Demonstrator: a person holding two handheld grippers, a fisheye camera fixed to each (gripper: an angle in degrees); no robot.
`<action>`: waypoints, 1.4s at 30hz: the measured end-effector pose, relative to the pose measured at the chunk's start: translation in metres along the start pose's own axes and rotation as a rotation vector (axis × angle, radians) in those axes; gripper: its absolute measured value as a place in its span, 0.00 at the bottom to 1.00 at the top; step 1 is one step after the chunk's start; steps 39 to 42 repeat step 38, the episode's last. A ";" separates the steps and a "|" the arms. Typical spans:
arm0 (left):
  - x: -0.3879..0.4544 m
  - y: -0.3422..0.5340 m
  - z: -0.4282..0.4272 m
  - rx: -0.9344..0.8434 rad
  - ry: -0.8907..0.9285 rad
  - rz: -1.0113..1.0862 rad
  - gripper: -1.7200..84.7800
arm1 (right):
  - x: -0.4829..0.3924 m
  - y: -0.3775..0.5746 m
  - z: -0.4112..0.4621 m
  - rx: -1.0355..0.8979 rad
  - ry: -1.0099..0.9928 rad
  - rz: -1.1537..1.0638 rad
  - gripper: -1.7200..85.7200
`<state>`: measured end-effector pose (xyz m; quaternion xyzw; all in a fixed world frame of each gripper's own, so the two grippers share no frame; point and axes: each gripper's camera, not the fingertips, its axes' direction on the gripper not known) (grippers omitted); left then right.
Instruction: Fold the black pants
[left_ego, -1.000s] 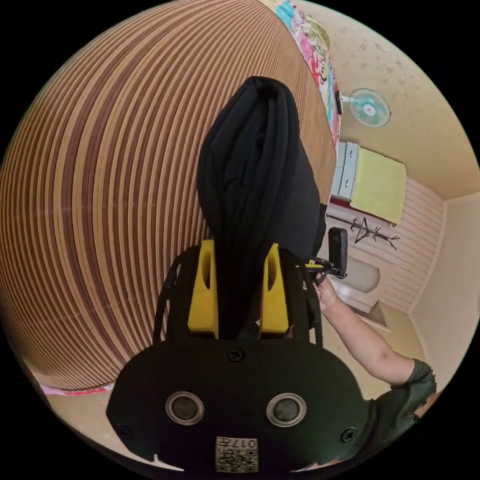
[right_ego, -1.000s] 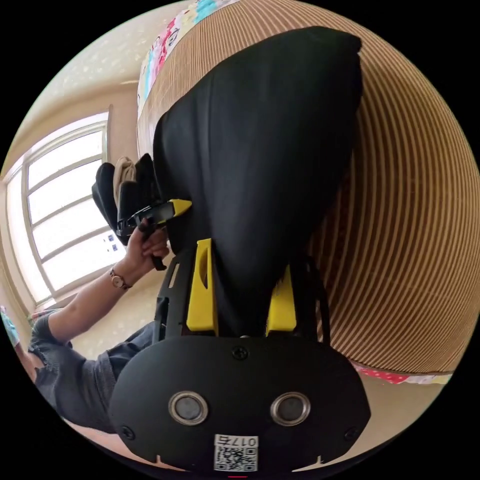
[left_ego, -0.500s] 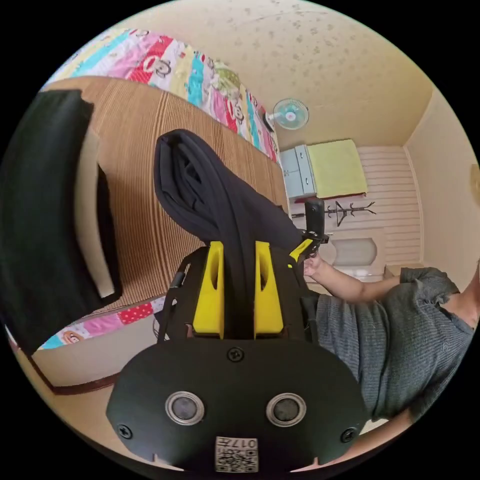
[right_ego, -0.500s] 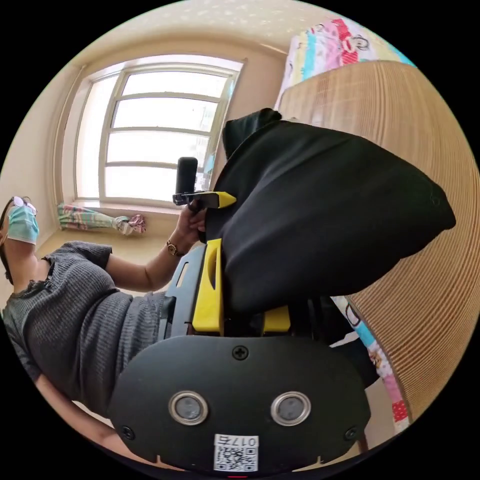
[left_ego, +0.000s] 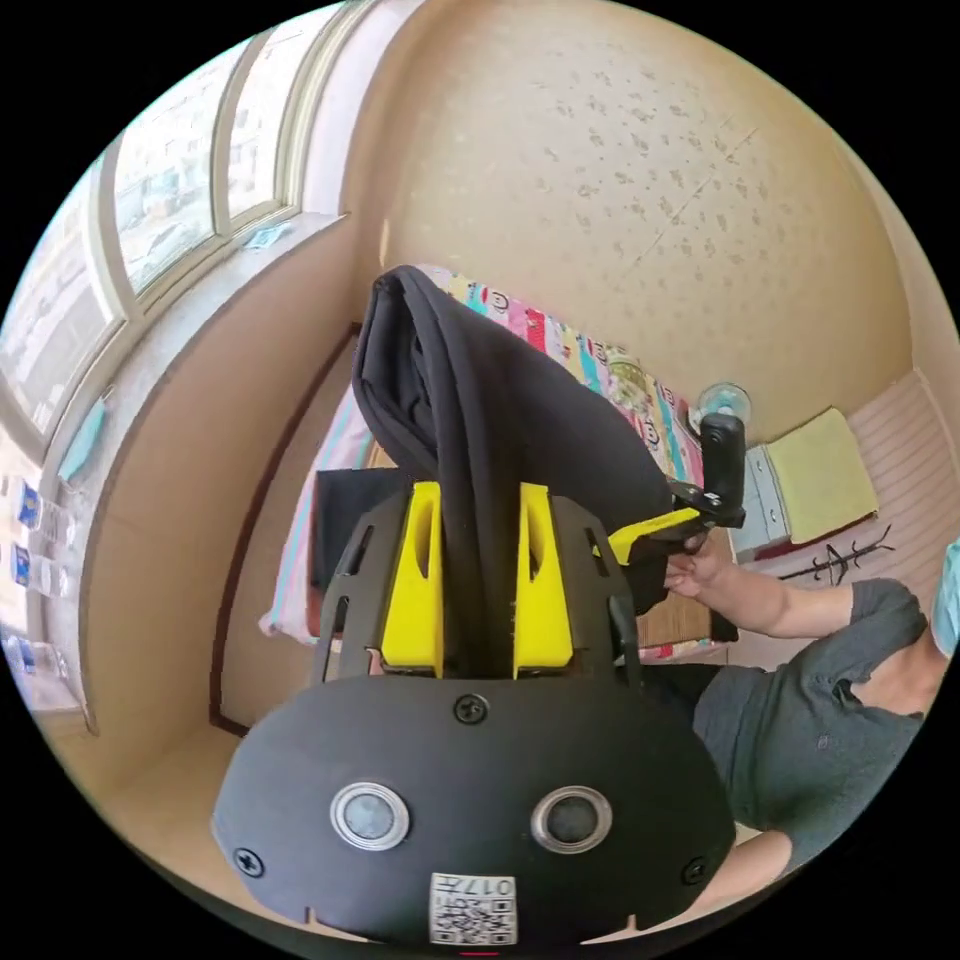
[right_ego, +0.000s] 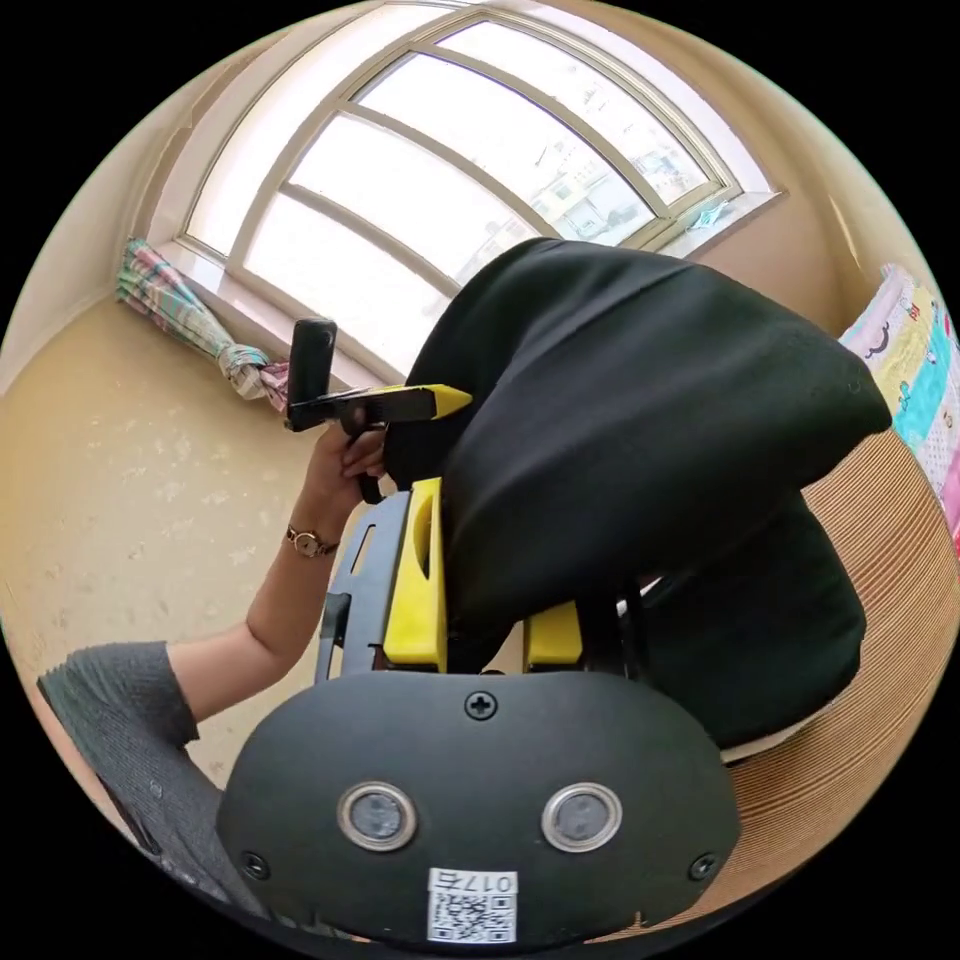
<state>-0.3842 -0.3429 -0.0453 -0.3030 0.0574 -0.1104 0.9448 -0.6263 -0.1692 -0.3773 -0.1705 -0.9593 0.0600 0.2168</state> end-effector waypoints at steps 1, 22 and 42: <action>-0.023 -0.002 0.006 -0.012 -0.043 -0.060 0.16 | 0.003 -0.019 0.028 -0.002 0.033 0.012 0.13; -0.109 0.258 0.235 -0.006 -0.261 -0.570 0.23 | 0.004 0.116 -0.023 -0.361 0.179 0.301 0.03; 0.224 0.280 0.431 -0.339 0.425 0.221 0.02 | -0.259 0.163 -0.378 0.365 0.301 0.549 0.03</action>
